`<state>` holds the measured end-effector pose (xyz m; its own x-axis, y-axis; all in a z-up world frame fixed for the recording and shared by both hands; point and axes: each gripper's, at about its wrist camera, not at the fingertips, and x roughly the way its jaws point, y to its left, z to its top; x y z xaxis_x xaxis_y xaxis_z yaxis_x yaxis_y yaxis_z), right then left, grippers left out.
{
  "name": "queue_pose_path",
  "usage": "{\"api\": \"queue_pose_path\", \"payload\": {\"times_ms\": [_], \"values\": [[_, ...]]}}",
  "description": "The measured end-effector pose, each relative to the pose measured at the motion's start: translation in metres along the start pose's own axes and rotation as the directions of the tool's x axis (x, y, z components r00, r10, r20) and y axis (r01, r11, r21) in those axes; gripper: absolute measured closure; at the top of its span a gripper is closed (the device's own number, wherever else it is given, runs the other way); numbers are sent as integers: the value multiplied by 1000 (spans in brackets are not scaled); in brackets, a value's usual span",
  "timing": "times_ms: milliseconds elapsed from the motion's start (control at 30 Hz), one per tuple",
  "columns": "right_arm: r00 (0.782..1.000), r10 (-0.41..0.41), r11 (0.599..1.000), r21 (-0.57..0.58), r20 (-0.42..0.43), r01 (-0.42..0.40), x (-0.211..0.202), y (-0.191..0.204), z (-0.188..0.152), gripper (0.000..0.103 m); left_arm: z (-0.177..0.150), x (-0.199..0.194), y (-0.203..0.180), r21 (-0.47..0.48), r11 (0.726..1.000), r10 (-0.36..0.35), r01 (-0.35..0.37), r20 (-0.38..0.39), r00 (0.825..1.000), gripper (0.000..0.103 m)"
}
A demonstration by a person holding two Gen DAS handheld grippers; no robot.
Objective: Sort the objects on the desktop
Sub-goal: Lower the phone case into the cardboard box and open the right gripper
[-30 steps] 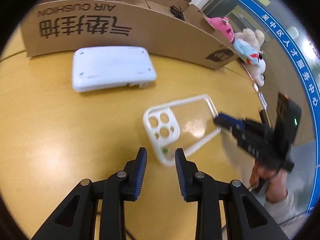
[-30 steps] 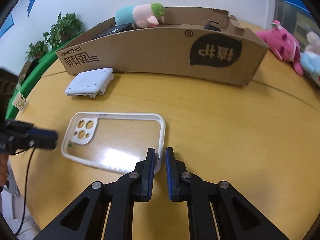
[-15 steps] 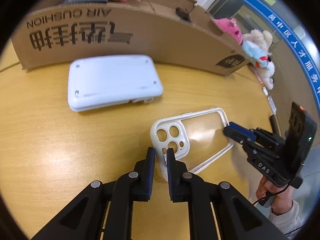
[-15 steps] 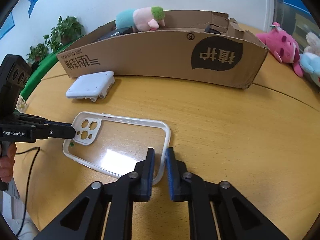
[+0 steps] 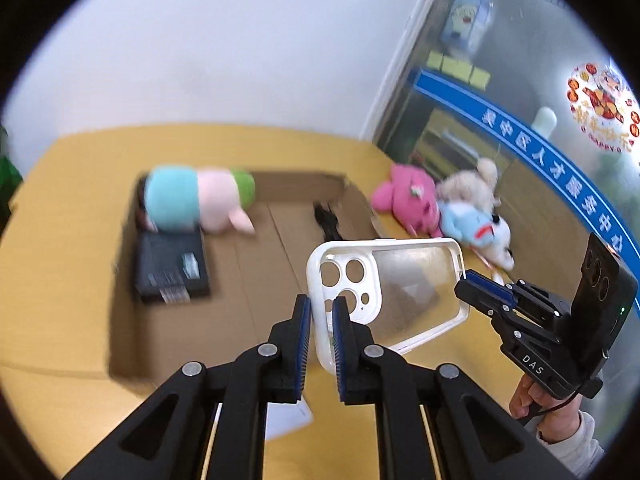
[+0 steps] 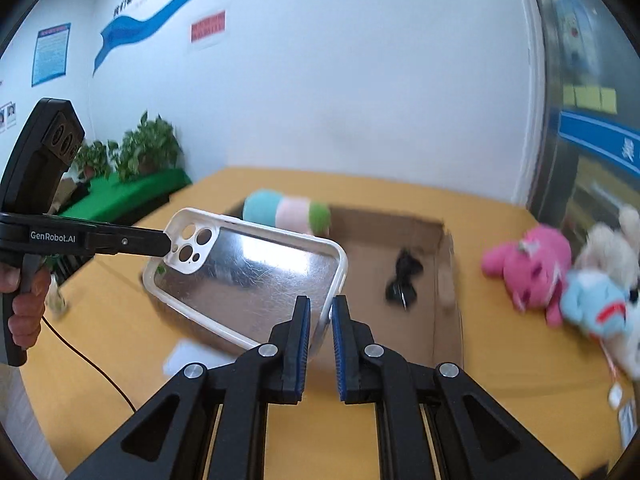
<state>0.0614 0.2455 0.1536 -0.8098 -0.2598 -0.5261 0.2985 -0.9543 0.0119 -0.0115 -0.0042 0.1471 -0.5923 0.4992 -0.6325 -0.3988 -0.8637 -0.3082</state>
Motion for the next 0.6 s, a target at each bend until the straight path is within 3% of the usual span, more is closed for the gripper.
{"api": "queue_pose_path", "payload": {"times_ms": [133,300,433,533,600], "values": [[999,54,998,20,-3,-54,36,5,32,93,20,6,32,-26,999,38,-38,0,999,93],[988,122,992,48,-99,-117,101,22,36,93,24,33,83,-77,990,109,-115,-87,990,93],[955,198,977,118,-220,-175,165,32,14,93,13,56,120,-117,979,145,-167,-178,973,93],[920,248,962,189,-304,-197,200,37,-6,92,1,78,134,-81,970,201,-230,-270,941,93],[885,292,948,235,-363,-216,220,39,-17,91,-8,92,140,-47,963,238,-267,-324,916,93]]}}
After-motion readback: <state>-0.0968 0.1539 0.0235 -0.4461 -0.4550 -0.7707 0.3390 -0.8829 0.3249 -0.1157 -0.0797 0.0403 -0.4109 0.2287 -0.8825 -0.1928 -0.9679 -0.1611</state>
